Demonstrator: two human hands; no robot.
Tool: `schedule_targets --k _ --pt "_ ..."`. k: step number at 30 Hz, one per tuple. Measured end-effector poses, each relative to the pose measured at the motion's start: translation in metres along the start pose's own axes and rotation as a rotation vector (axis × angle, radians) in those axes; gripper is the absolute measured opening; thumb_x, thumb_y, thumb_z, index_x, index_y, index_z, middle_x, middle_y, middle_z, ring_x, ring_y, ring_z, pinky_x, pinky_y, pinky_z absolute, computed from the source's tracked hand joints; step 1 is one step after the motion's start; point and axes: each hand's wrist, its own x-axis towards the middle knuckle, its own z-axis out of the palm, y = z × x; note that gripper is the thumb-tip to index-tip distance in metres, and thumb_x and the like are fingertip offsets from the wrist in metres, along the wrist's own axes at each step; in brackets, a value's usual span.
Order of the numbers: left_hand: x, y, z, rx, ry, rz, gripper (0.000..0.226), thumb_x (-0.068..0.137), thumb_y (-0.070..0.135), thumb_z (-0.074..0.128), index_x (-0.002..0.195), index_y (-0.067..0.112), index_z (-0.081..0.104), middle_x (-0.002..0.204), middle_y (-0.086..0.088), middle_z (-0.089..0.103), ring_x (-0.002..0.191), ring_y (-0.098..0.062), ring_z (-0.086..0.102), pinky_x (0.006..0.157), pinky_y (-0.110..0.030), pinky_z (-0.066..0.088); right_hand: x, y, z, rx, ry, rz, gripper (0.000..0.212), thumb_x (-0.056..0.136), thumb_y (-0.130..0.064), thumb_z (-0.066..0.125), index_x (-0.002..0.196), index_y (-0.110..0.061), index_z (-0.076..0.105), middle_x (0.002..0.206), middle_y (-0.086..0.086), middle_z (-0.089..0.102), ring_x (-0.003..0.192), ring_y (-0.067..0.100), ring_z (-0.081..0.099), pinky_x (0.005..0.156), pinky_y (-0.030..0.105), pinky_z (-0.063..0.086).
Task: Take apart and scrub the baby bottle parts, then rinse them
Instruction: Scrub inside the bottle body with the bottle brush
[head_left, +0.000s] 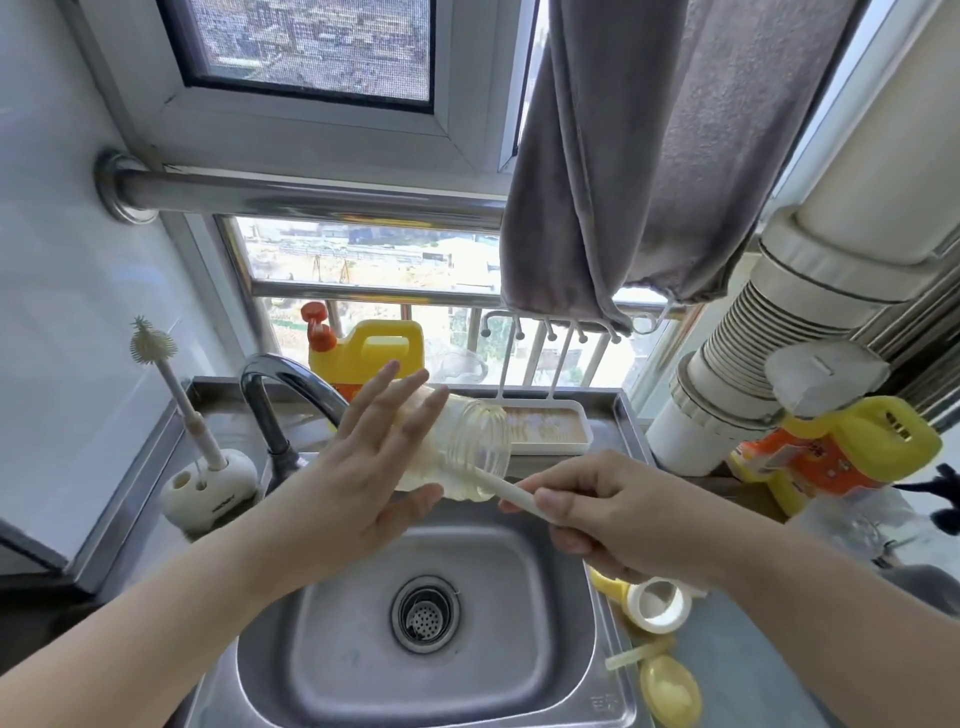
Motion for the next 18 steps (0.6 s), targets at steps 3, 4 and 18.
schedule_targets --k 3,4,18 --pt "0.005 0.000 -0.010 0.064 -0.051 -0.002 0.084 0.074 0.069 0.044 0.141 0.020 0.033 0.132 -0.002 0.038 0.125 -0.022 0.032 0.088 -0.048 0.049 -0.001 0.004 0.000 -0.236 0.020 -0.083 0.026 0.099 -0.023 0.044 0.114 -0.026 0.065 0.049 -0.011 0.044 0.042 0.007 0.035 0.046 0.020 0.031" --pt "0.008 0.002 -0.015 0.105 -0.083 -0.018 0.092 0.063 0.073 0.046 0.138 0.021 0.037 0.125 0.000 0.038 0.117 -0.020 0.035 0.080 -0.044 0.053 -0.001 0.005 0.001 -0.323 0.024 -0.104 0.026 0.098 -0.027 0.046 0.115 -0.032 0.065 0.050 -0.011 0.043 0.046 0.008 0.035 0.049 0.022 0.031" --pt "0.004 0.016 0.002 -0.137 0.061 -0.114 0.086 0.055 0.068 0.064 0.129 0.027 0.045 0.119 0.005 0.059 0.113 -0.013 0.046 0.088 -0.033 0.047 -0.001 -0.011 0.008 -0.678 0.161 -0.280 0.026 0.098 -0.024 0.044 0.116 -0.022 0.064 0.081 -0.008 0.064 0.064 -0.011 0.056 0.058 0.008 0.040"
